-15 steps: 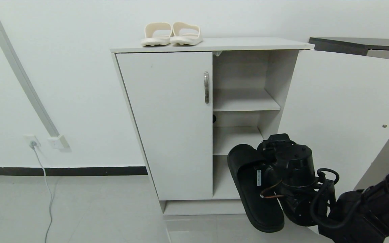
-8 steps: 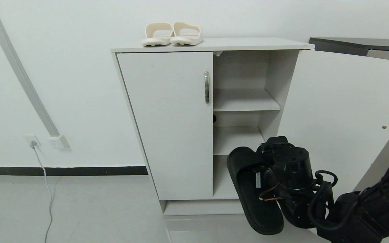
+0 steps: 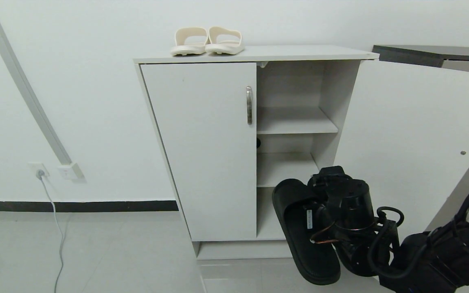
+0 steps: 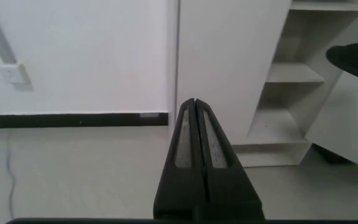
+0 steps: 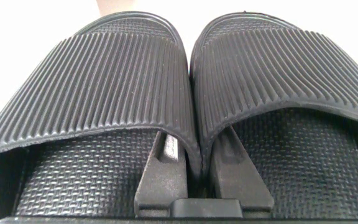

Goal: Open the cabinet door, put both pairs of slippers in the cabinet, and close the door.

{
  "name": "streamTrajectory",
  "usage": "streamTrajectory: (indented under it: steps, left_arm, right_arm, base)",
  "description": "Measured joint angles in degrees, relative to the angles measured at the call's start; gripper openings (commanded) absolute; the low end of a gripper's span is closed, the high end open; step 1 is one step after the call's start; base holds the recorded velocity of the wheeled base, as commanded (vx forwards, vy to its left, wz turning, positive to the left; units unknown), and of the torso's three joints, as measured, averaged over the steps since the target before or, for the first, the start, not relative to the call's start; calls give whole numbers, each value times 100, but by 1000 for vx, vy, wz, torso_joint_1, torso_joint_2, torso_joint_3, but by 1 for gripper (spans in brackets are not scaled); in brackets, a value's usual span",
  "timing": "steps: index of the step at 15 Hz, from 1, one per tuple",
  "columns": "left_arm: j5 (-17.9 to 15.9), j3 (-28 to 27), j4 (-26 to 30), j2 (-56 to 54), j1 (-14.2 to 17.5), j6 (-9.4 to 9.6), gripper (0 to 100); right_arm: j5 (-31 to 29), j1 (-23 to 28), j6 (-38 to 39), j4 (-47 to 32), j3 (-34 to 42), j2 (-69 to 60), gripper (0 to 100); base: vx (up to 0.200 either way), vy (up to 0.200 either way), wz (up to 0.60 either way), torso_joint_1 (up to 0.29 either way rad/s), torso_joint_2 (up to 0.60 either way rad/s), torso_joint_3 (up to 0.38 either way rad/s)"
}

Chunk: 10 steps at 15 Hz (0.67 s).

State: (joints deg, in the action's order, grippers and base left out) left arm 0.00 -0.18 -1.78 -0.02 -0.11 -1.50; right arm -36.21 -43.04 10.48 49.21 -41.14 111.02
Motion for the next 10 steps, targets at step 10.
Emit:
streamTrajectory:
  steps: [10]
  left_arm:
    - [-156, 11, 216, -2, 0, 349, 0]
  right_arm:
    - [-246, -37, 33, 177, -436, 323, 0]
  base:
    - [0, 0, 0, 0, 0, 0]
